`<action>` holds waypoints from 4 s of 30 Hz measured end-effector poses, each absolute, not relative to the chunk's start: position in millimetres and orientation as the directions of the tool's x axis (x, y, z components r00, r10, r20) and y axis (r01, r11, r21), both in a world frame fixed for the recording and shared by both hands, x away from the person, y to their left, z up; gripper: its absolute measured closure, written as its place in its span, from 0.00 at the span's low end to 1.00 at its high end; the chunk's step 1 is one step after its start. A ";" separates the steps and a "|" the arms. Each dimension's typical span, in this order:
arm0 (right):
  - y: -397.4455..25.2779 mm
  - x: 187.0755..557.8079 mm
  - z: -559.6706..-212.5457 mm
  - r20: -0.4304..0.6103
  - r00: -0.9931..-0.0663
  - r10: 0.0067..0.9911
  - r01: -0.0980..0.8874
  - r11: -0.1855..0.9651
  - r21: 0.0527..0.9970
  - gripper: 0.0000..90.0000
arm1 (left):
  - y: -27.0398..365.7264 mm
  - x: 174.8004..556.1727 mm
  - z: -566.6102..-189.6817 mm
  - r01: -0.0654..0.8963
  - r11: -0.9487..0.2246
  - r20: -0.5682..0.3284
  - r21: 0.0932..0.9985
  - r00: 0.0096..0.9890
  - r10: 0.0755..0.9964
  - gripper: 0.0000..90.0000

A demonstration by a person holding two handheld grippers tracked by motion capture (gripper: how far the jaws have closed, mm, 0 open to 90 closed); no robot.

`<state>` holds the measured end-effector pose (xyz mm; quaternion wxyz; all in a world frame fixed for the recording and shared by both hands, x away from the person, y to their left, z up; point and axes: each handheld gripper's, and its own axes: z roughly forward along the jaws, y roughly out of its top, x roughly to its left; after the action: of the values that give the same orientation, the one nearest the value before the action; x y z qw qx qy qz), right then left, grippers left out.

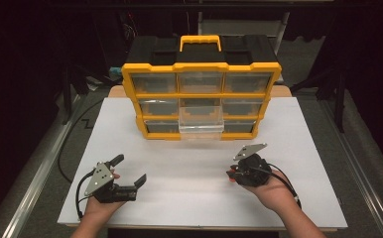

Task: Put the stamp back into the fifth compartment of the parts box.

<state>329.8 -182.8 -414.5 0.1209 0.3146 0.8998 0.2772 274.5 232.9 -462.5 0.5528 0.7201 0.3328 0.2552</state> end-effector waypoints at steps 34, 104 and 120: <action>-175.7 346.8 -397.6 0.035 -0.835 0.549 0.515 0.758 0.401 0.82 | 235.0 274.5 -462.6 0.203 -0.140 -0.031 0.969 0.663 0.748 0.00; -159.3 366.2 -239.3 0.038 -0.897 0.440 0.421 0.828 0.370 0.82 | 234.5 271.5 -462.3 0.188 -0.148 -0.020 0.971 0.681 0.732 0.00; -151.9 375.4 -201.2 0.001 -0.897 0.441 0.408 0.829 0.383 0.82 | 234.6 272.0 -462.4 0.194 -0.148 -0.026 0.970 0.686 0.728 0.00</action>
<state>375.4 -151.9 -201.2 0.0436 0.2221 0.9553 0.1901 272.0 234.6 -462.4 0.5690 0.7204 0.3198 0.2344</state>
